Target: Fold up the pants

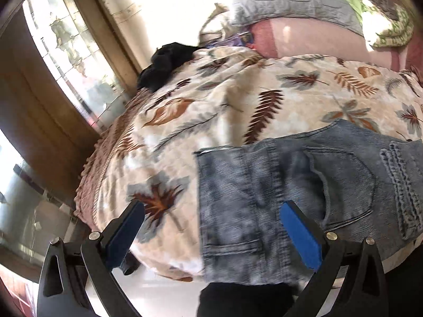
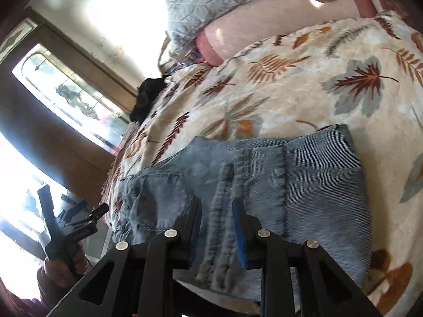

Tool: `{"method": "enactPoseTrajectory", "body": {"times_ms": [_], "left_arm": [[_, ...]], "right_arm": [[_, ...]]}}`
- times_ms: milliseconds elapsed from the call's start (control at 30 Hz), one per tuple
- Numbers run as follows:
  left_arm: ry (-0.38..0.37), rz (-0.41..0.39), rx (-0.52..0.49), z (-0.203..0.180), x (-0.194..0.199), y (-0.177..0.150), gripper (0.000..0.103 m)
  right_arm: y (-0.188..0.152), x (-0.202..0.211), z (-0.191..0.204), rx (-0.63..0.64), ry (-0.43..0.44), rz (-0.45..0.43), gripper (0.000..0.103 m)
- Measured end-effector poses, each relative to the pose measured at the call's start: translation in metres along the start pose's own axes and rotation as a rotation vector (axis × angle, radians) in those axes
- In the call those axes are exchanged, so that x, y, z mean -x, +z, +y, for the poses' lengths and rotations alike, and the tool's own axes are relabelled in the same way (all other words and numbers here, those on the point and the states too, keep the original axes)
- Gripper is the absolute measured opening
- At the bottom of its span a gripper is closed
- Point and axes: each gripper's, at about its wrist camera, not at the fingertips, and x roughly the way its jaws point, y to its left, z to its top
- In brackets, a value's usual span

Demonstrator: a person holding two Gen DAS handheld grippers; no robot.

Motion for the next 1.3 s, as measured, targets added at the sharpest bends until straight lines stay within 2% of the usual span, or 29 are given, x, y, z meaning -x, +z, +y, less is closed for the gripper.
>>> {"method": "enactPoseTrajectory", "body": {"times_ms": [167,300,467,533,733,767,800,867,1000,1300], "left_arm": [[0.071,0.073,0.108,0.057,-0.008,-0.034,0.103],[0.024,0.116,0.197,0.08,-0.004,-0.058,0.103],[-0.039,0.145,0.238,0.086,-0.005,-0.076,0.103],[-0.049,0.159,0.253,0.084,-0.008,-0.081,0.103],[-0.152,0.151,0.28,0.07,-0.013,-0.077,0.103],[-0.162,0.154,0.277,0.066,-0.014,-0.076,0.103],[-0.161,0.16,0.271,0.061,-0.016,-0.075,0.103],[-0.158,0.161,0.257,0.054,-0.018,-0.071,0.103],[-0.109,0.124,0.235,0.047,-0.015,-0.063,0.103],[-0.081,0.102,0.218,0.044,-0.02,-0.055,0.103]], "right_arm": [[-0.032,-0.017,0.061,0.131,0.107,0.018,0.027],[-0.046,-0.038,0.091,0.186,0.142,0.054,0.027],[-0.051,-0.052,0.114,0.222,0.156,0.088,0.027],[-0.054,-0.047,0.122,0.253,0.146,0.085,0.027],[-0.058,-0.019,0.129,0.329,0.039,0.032,0.034],[-0.057,-0.016,0.128,0.331,0.023,0.02,0.038],[-0.056,-0.012,0.126,0.332,0.006,0.009,0.046],[-0.054,-0.008,0.124,0.333,-0.005,-0.004,0.049],[-0.05,-0.008,0.121,0.324,-0.023,-0.007,0.049],[-0.05,-0.019,0.117,0.318,-0.057,0.021,0.049]]}}
